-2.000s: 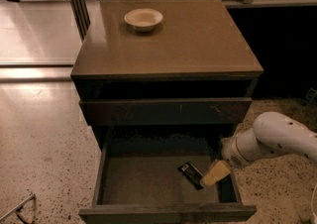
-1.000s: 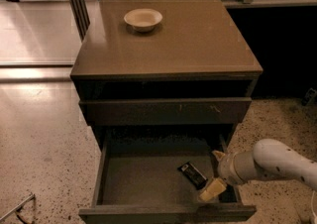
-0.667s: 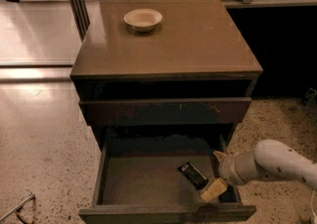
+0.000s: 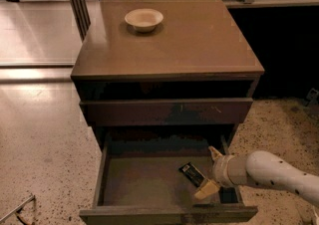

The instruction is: Pick rxbar chocolate from middle drawer and place on counter

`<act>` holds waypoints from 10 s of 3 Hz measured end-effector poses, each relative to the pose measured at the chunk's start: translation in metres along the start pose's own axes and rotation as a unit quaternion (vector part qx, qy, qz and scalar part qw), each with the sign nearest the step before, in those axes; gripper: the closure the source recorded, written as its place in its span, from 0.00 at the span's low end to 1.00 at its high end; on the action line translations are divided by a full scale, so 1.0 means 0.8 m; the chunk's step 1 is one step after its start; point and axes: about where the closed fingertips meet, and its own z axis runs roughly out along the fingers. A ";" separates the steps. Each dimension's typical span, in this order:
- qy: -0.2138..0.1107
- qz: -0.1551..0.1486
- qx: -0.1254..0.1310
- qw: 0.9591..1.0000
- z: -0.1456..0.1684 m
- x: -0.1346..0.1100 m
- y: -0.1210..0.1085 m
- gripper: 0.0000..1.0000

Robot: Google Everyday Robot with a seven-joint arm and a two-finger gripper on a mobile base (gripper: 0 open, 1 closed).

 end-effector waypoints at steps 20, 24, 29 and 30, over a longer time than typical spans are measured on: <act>0.045 -0.046 -0.068 0.996 0.089 0.017 -0.014 1.00; 0.010 -0.116 -0.122 0.986 -0.080 -0.128 0.006 1.00; -0.063 -0.126 -0.052 0.989 -0.342 -0.383 -0.042 1.00; -0.063 -0.126 -0.052 0.989 -0.342 -0.383 -0.042 1.00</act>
Offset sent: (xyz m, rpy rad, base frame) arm 0.0535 0.0164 -0.0513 0.0074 -0.1192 -0.0441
